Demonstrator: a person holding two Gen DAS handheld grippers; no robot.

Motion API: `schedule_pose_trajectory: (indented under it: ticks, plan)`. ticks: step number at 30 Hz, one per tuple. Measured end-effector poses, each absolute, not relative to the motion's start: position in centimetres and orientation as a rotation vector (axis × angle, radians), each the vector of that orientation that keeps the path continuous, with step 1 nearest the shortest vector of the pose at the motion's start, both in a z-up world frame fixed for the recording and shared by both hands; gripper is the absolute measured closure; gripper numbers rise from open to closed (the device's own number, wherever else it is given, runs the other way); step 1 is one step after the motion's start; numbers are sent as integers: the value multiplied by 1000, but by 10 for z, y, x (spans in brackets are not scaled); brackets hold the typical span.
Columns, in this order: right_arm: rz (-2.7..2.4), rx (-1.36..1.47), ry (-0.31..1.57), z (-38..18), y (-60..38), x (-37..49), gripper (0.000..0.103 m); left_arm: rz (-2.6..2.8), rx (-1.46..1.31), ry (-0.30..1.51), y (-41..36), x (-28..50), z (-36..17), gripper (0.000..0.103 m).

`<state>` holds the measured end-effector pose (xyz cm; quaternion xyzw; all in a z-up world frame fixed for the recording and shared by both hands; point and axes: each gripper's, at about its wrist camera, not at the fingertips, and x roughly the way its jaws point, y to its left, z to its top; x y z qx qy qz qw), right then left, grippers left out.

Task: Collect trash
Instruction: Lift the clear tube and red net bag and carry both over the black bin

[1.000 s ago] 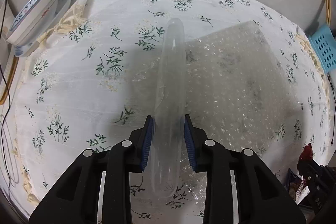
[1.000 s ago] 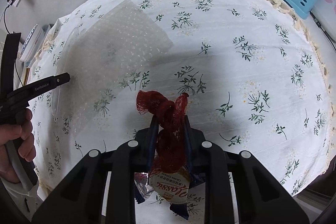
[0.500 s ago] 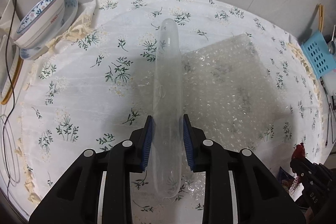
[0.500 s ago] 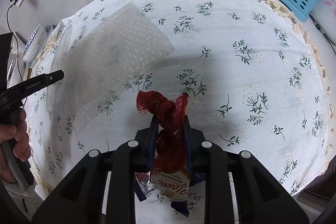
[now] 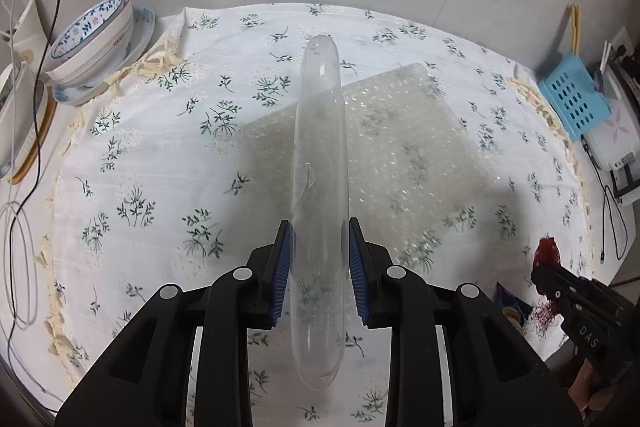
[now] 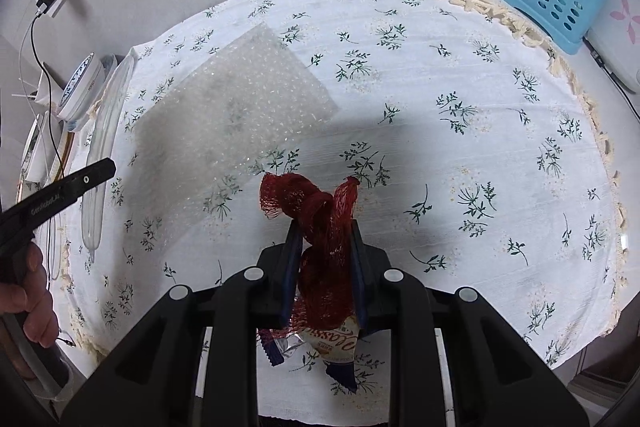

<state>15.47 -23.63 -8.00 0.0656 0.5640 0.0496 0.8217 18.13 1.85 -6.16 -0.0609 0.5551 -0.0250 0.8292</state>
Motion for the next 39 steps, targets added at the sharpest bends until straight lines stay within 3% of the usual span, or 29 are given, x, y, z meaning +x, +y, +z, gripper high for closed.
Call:
schedule_pose_trajectory:
  ticks: [39]
  plan:
    - [149,101,1100,-37,-264,55,82,-112,-127,1157,-37,58,-31,76]
